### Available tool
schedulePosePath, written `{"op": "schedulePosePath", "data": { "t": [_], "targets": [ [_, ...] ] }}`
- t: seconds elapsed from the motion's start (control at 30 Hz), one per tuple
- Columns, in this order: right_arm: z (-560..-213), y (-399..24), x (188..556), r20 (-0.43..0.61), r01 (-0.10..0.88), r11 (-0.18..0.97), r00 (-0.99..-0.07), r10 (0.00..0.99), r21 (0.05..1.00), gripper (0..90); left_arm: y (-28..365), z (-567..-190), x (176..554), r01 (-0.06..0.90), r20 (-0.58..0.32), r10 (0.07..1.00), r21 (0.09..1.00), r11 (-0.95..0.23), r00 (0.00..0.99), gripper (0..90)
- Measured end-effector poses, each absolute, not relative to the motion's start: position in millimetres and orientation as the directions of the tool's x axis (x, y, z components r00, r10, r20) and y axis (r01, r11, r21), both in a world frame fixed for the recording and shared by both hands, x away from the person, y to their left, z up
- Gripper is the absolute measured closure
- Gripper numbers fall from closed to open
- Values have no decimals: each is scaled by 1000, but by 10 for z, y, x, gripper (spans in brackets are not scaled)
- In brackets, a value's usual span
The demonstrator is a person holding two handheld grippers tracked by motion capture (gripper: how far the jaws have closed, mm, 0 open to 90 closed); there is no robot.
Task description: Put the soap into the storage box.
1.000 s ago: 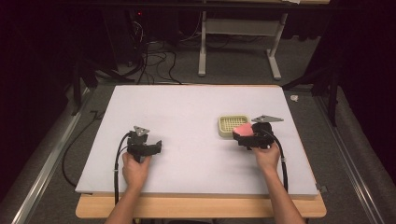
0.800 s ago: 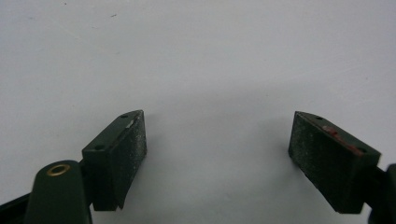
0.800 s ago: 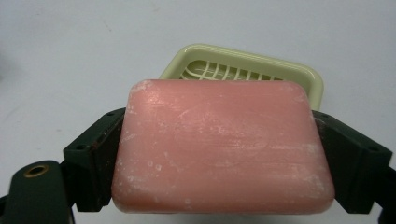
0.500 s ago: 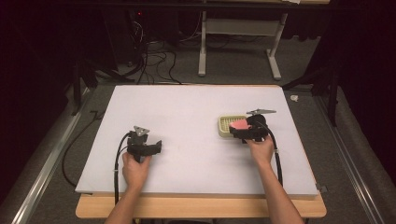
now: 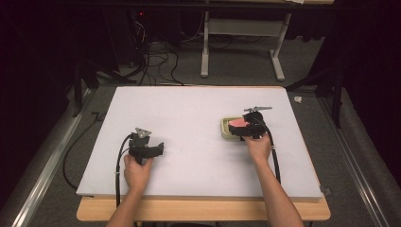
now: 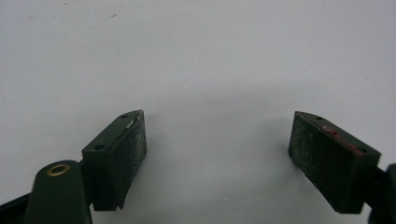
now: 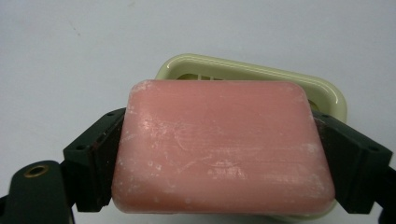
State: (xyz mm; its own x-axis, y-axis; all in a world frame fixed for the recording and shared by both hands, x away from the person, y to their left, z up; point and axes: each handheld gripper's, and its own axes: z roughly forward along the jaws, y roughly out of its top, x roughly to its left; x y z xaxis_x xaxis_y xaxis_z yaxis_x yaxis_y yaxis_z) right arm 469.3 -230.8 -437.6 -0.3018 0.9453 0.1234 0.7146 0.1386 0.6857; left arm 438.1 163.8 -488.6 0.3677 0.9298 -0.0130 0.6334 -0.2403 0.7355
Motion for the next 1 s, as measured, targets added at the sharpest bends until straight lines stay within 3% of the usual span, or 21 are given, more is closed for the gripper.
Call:
{"op": "schedulePosePath", "data": {
  "t": [0.47, 1.0],
  "targets": [
    [-4469, -2323, 4765, 118, 750, 140, -279, 953, 647, 135, 1638, -4886, 4381, 634, -12, 929, 735, -241, 369, 197],
    [-4478, -2351, 4781, 128, 739, 106, -253, 959, 665, 125, 1638, -4886, 4381, 634, -13, 930, 735, -240, 368, 198]
  ]
}}
